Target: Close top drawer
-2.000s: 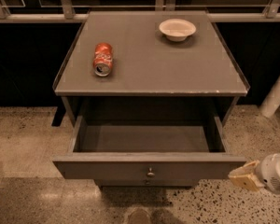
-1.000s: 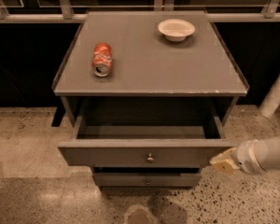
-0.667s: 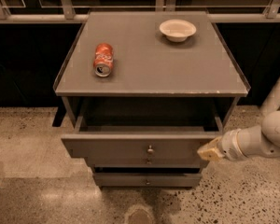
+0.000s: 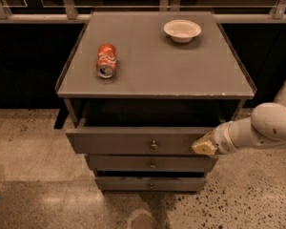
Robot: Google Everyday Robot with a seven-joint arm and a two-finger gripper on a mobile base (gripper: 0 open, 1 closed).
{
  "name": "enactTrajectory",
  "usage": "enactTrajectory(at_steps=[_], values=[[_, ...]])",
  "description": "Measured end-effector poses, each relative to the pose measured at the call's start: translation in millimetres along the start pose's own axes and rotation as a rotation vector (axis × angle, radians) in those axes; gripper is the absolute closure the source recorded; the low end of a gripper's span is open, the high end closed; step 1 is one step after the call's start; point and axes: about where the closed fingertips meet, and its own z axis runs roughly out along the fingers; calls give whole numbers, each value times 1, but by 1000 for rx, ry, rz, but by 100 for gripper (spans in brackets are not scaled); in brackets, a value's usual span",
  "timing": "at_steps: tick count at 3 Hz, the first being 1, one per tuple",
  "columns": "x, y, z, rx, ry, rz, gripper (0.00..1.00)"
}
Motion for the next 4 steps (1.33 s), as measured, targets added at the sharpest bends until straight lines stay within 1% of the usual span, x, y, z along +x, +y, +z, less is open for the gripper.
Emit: enactTrajectory(at_steps=[1, 2, 3, 4], values=[[1, 2, 0, 0, 0, -1, 100], [-28, -11, 19, 20, 6, -41, 100], [-33, -12, 23, 24, 7, -47, 100], [-46, -19, 33, 40, 12, -64, 100]])
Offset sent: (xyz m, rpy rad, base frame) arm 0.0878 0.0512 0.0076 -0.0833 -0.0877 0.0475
